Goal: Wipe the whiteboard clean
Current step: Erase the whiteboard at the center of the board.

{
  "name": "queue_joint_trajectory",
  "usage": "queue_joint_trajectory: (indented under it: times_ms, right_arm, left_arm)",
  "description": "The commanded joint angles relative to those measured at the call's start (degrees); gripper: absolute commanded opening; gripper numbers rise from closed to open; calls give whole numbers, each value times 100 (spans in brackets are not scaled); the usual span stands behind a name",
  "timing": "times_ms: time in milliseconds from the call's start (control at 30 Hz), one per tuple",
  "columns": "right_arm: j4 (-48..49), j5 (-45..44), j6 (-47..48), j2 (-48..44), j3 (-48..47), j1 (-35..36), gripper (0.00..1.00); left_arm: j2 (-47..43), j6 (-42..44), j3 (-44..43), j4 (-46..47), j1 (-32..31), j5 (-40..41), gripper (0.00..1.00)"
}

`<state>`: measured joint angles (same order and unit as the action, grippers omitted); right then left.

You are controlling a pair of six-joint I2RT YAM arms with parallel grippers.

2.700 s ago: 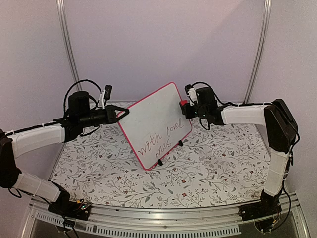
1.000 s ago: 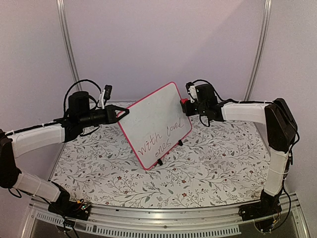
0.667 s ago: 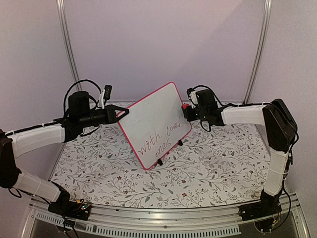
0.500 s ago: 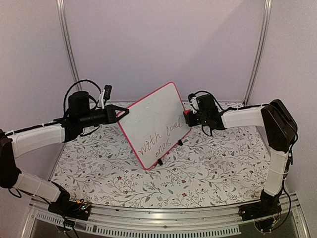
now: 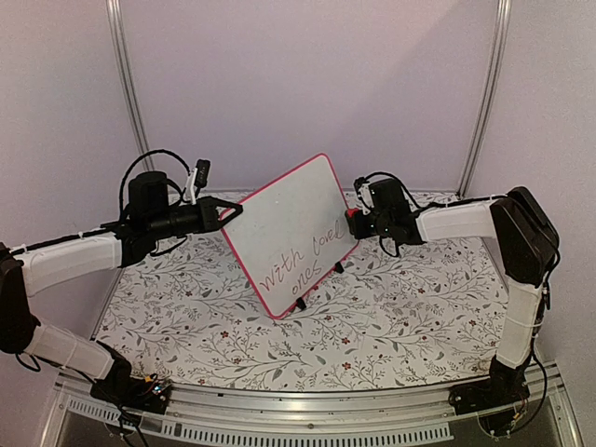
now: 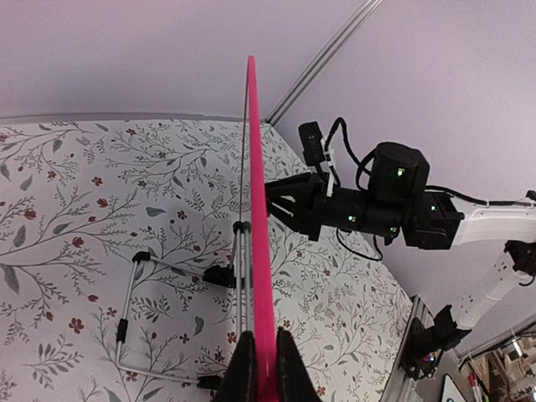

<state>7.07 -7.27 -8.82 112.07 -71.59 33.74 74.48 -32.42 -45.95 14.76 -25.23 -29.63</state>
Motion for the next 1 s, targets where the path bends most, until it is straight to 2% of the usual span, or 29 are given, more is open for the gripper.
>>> queue_joint_trajectory:
  times_ms: [0, 233, 433, 633, 767, 967]
  right_arm:
    - [-464, 232, -44, 162, -579, 116, 22]
    - [-1123, 572, -811, 417, -1476, 115, 23]
    - [-1443, 600, -1054, 503, -1979, 113, 23]
    - [-1566, 665, -1403, 517, -1779, 116, 23]
    - [-994, 858, -1471, 421, -1232, 198, 23]
    - [279, 427, -741, 361, -777, 604, 24]
  left_arm:
    - [-140, -35, 12, 319, -130, -917, 0]
    - [-172, -25, 13, 315, -127, -904, 0]
    - [-179, -24, 14, 316, -126, -908, 0]
    - [-215, -11, 16, 304, -125, -894, 0]
    - [-191, -20, 10, 311, -130, -919, 0]
    - [-173, -41, 23, 325, -129, -924, 0]
